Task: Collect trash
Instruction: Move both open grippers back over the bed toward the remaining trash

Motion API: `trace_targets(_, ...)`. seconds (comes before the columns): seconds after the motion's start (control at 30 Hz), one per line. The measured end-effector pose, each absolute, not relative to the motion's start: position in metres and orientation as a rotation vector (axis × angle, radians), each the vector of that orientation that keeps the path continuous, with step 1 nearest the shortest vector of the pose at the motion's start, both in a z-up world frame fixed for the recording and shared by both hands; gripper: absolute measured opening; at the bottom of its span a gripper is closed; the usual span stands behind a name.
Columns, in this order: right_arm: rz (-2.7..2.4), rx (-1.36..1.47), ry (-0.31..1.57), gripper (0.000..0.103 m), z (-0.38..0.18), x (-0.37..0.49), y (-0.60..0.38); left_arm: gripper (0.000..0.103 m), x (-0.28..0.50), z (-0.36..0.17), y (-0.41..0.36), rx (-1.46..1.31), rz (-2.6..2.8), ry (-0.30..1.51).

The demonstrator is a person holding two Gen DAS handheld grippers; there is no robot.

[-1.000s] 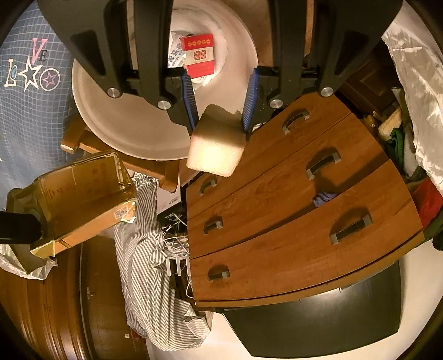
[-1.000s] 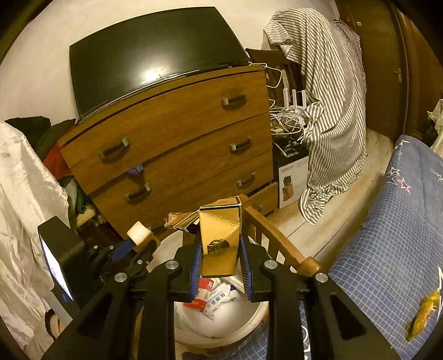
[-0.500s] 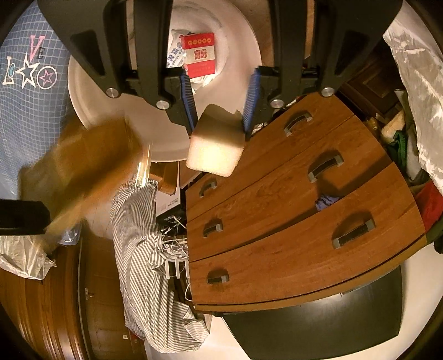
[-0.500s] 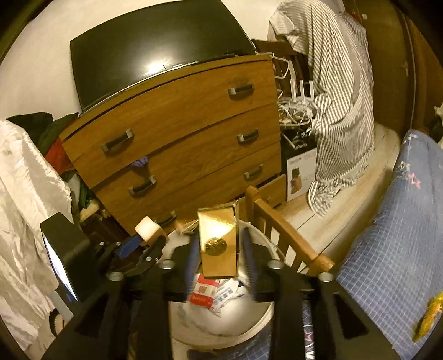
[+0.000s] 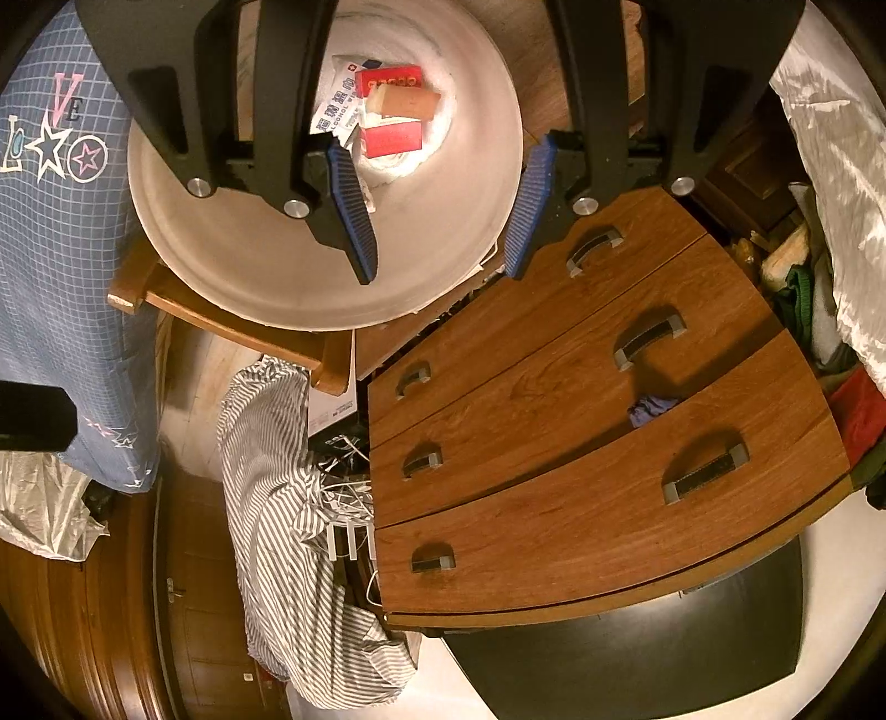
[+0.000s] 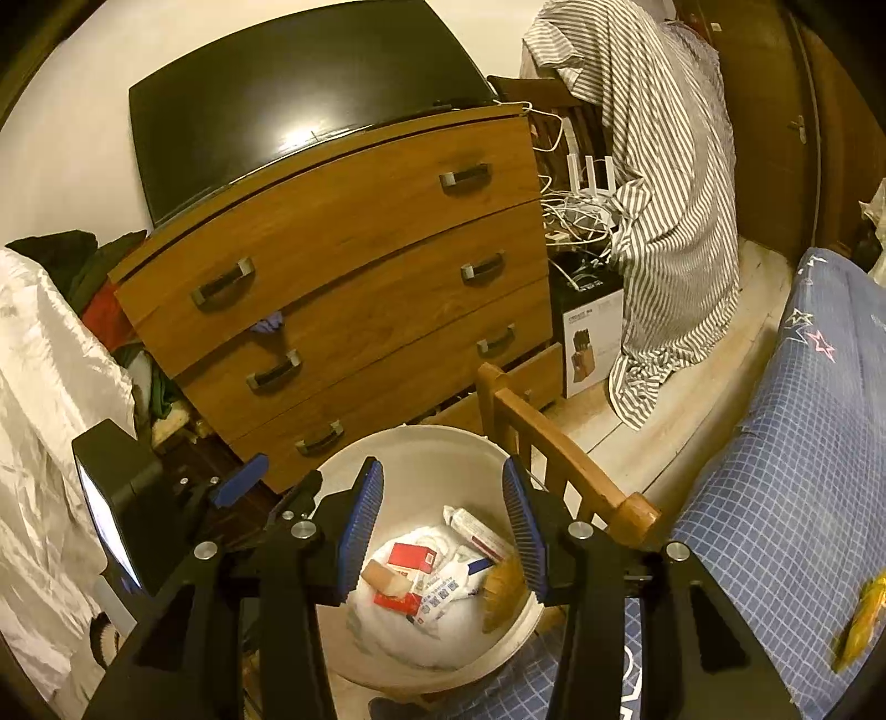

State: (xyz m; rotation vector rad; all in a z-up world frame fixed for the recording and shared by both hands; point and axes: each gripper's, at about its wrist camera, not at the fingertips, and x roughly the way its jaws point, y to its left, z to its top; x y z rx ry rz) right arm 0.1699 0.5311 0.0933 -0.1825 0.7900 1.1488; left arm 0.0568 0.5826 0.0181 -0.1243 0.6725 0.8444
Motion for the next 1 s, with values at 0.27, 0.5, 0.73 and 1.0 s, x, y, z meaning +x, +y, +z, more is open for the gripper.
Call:
trace_targets(0.27,1.131,-0.149,0.76,0.047,0.096,0.171,0.506,0.047,0.054,0.019,0.575,-0.127,0.856,0.669)
trace_targets(0.5,1.045,-0.125,0.606,0.06,0.098,0.16,0.446,0.055,0.054,0.018,0.546,-0.138,0.842,0.645)
trace_targets(0.73,0.953,-0.066,0.556,0.065,0.089,0.177,0.362,0.063,0.067,0.014,0.485,-0.134,0.748,0.637)
trace_targets(1.0,0.753,0.076,0.633,0.069,0.052,0.228,0.208,0.068,0.097,-0.008,0.393,-0.105,0.566,0.686)
